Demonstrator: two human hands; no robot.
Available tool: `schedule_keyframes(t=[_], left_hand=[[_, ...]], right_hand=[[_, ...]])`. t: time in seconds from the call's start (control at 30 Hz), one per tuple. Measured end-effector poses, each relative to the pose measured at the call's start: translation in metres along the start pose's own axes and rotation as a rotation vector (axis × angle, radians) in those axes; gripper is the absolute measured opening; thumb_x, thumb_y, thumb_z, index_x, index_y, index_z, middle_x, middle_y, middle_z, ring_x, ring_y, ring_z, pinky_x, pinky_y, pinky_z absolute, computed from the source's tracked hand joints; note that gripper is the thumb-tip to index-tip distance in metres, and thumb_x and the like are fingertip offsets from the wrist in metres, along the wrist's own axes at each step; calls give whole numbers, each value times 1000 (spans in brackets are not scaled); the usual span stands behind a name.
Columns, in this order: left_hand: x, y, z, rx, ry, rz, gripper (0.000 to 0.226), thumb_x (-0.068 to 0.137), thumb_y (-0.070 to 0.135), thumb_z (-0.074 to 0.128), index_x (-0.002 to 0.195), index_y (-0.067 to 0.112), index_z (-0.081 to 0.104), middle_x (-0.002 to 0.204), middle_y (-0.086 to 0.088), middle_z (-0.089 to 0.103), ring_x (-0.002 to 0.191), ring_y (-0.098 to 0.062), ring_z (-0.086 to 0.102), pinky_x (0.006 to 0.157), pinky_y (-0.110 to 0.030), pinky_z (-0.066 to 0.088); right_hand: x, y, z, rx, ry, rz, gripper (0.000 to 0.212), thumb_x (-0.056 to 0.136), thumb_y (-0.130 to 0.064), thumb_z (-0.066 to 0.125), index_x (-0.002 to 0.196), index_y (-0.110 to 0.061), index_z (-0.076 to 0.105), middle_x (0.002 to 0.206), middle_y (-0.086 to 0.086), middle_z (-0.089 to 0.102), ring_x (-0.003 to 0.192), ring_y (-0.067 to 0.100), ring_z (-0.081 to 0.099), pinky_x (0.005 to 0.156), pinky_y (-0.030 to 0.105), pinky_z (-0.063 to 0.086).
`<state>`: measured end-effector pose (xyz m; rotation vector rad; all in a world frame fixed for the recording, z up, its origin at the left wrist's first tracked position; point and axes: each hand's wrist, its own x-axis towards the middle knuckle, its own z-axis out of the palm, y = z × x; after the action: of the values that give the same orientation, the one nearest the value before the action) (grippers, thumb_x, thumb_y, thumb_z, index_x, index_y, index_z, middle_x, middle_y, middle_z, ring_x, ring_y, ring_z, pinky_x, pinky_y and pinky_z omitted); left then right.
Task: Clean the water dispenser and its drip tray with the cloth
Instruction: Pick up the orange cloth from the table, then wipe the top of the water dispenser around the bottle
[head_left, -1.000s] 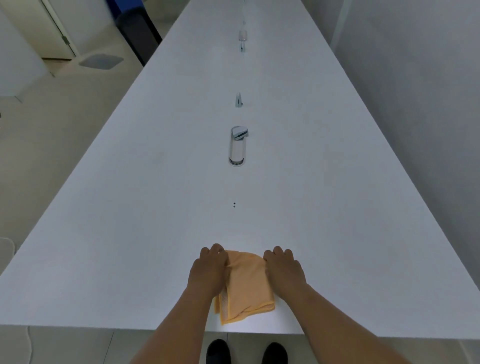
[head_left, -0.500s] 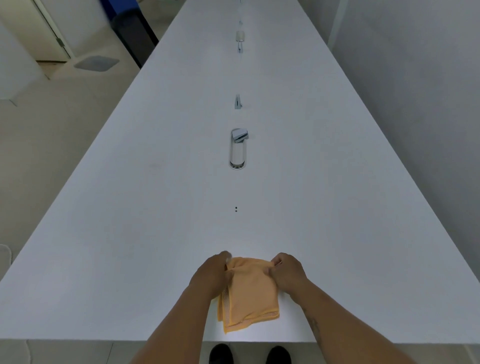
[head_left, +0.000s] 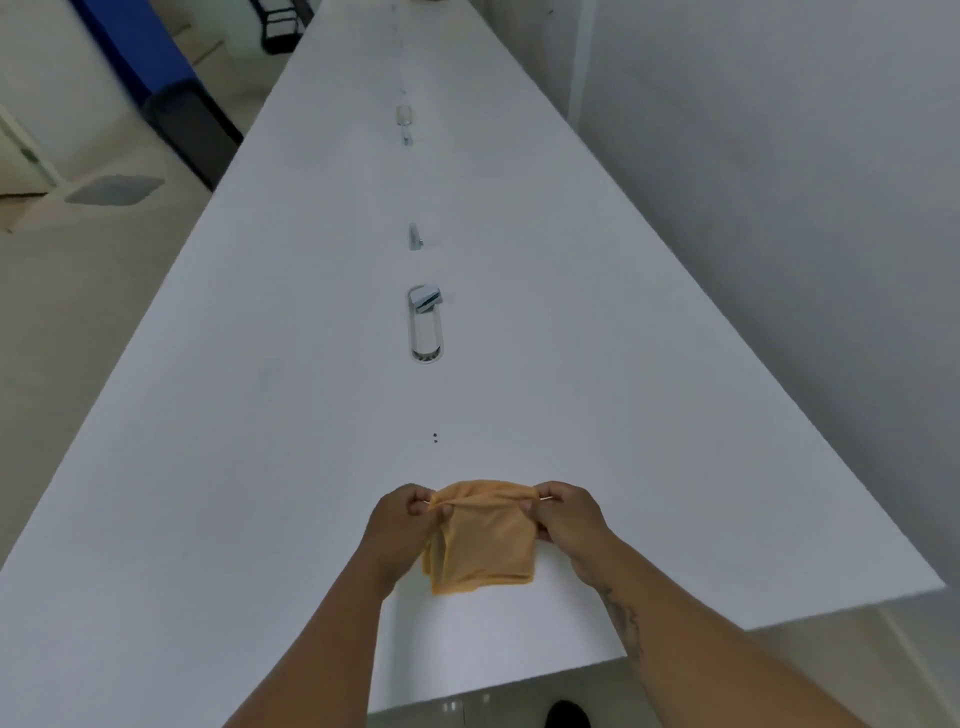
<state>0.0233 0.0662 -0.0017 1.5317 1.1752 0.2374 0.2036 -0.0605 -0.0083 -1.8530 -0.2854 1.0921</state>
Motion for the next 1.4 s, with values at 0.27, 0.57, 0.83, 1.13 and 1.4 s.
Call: schedule_keyframes(t=[0.27, 0.57, 0.83, 1.13, 1.4], left_hand=[[28, 53, 12, 72, -220, 136, 8, 89, 16, 70, 91, 8, 70, 80, -3, 66, 73, -15, 58, 68, -28, 48], [-77, 90, 194, 424, -906, 419, 9, 90, 16, 70, 91, 8, 69, 80, -3, 64, 72, -15, 57, 66, -26, 47], [-286, 36, 305, 600, -1286, 706, 6, 88, 11, 71, 84, 8, 69, 75, -3, 65, 72, -17, 56, 64, -28, 43], [-532, -60, 344, 679, -1579, 746, 10, 90, 20, 69, 84, 13, 68, 75, 0, 62, 70, -17, 55, 66, -29, 45], [-754, -149, 363, 745, -1845, 886, 11, 91, 20, 68, 85, 10, 68, 76, 0, 62, 70, -15, 54, 67, -29, 45]], right_hand=[[-24, -4, -16, 237, 254, 8, 9, 88, -10, 65, 90, -3, 70, 87, 10, 70, 81, 20, 63, 87, 43, 56], [-200, 125, -98, 691, 1003, 69, 9, 87, -9, 64, 80, -12, 69, 86, 11, 73, 86, 30, 69, 84, 43, 57], [-403, 256, -110, 889, 1412, 101, 9, 84, -15, 67, 76, -16, 69, 84, 8, 74, 90, 32, 70, 87, 52, 56], [-637, 379, -76, 958, 1662, 147, 7, 87, -11, 64, 83, -7, 68, 91, 17, 74, 83, 26, 69, 88, 51, 54], [-826, 484, -35, 1069, 1920, 251, 5, 91, -10, 63, 89, -11, 68, 95, 15, 72, 86, 27, 68, 88, 46, 55]])
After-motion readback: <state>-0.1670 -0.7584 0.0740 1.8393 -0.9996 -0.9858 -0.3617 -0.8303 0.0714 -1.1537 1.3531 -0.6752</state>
